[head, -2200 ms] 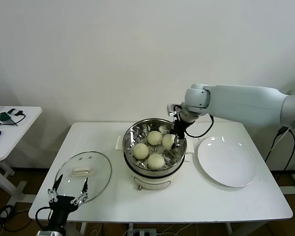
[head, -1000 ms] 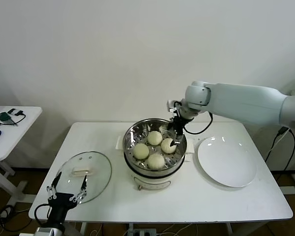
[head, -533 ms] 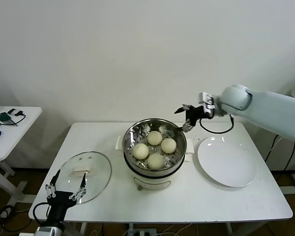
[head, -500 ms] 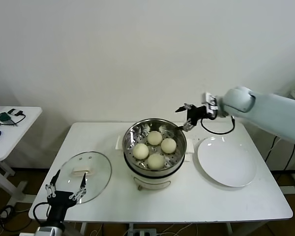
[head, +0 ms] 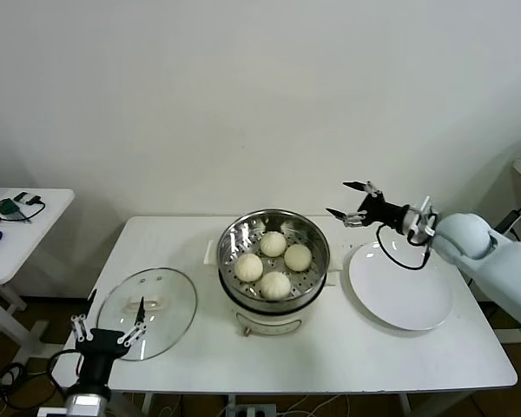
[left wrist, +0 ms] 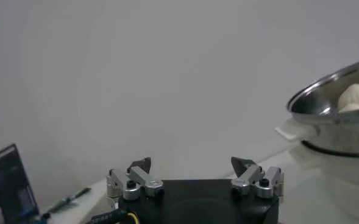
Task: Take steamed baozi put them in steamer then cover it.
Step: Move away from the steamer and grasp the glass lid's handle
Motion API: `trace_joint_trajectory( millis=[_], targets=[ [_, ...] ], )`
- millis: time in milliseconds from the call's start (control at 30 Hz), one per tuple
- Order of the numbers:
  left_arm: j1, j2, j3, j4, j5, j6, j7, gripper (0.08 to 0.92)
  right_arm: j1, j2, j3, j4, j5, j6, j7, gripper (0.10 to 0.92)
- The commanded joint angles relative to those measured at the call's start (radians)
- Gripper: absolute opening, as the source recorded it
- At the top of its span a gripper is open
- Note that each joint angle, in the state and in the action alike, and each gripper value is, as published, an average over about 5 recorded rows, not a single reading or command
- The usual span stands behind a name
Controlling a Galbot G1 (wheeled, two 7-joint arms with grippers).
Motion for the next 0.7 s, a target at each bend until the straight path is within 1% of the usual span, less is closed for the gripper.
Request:
trace_joint_trajectory(
  millis=[33,133,267,367,500,700],
  targets=[
    [-0.022,0.005,-0.02,-0.013,0.53,0.028,-0.045,0.823,-0.67,0.142,0.726,0.078,-0.09,0.006,0.112,0.823],
    [-0.032,0.017,-0.021,-0.007,0.779,0.043,-0.039,0.823,-0.762,0.215,0.823,0.104,-0.118,-0.026,0.132,0.823],
    [-0.035,0.038,-0.004,0.008,1.085,0.072,-0.001,0.823,-0.851,0.296,0.93,0.13,-0.133,-0.041,0.142,0.823],
    [-0.045,0.053,0.016,0.051,1.276,0.075,0.025,0.823,-0.909,0.343,0.977,0.144,-0.138,-0.032,0.141,0.823],
    [-0.082,0.06,0.06,0.157,1.349,0.095,0.008,0.823,-0.96,0.386,1.004,0.147,-0.162,-0.014,0.137,0.823],
    [-0.167,0.03,0.117,0.313,1.349,0.107,-0.032,0.823,-0.976,0.446,1.013,0.131,-0.222,-0.018,0.141,0.823]
  ],
)
